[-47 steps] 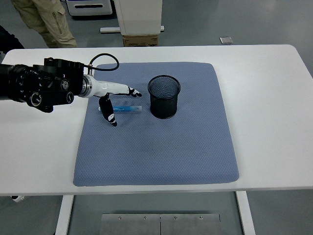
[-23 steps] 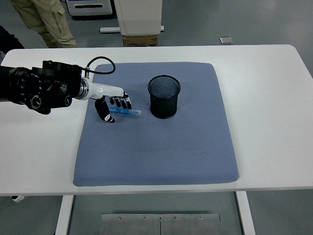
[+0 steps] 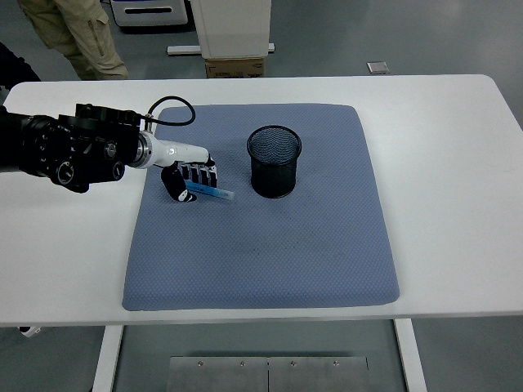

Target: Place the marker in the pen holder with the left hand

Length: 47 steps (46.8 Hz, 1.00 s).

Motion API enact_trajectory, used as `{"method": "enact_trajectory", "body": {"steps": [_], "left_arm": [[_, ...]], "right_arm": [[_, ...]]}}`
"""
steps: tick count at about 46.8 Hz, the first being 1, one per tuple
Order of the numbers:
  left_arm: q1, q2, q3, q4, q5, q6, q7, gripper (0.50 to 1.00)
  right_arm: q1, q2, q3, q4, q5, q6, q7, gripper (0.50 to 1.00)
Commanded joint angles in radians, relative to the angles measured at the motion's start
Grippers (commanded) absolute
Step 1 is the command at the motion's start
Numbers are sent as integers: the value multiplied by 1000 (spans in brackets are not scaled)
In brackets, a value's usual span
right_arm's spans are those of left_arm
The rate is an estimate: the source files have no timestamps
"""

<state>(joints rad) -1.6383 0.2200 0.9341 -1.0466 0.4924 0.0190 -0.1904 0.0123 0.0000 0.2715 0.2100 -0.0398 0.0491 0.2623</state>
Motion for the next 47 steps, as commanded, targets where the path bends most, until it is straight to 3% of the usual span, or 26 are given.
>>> {"method": "enact_trajectory", "body": {"steps": [1, 5, 19, 38, 43, 47], "left_arm": [[1, -5, 0, 5, 0, 7, 0, 657], [1, -11, 0, 5, 0, 7, 2, 654], [3, -25, 0, 7, 0, 7, 6, 575], [5, -27, 0, 8, 2, 7, 6, 552], [5, -25, 0, 8, 15, 6, 6, 500], [5, -25, 0, 8, 25, 6, 5, 500]], "right_arm": [[0, 0, 0, -1, 0, 0, 0, 1000], [0, 0, 0, 0, 0, 0, 0, 1000], [0, 0, 0, 0, 0, 0, 0, 1000], [0, 0, 0, 0, 1, 0, 0, 1000], [0, 0, 0, 0, 0, 0, 0, 1000], [0, 0, 0, 0, 0, 0, 0, 1000]]}}
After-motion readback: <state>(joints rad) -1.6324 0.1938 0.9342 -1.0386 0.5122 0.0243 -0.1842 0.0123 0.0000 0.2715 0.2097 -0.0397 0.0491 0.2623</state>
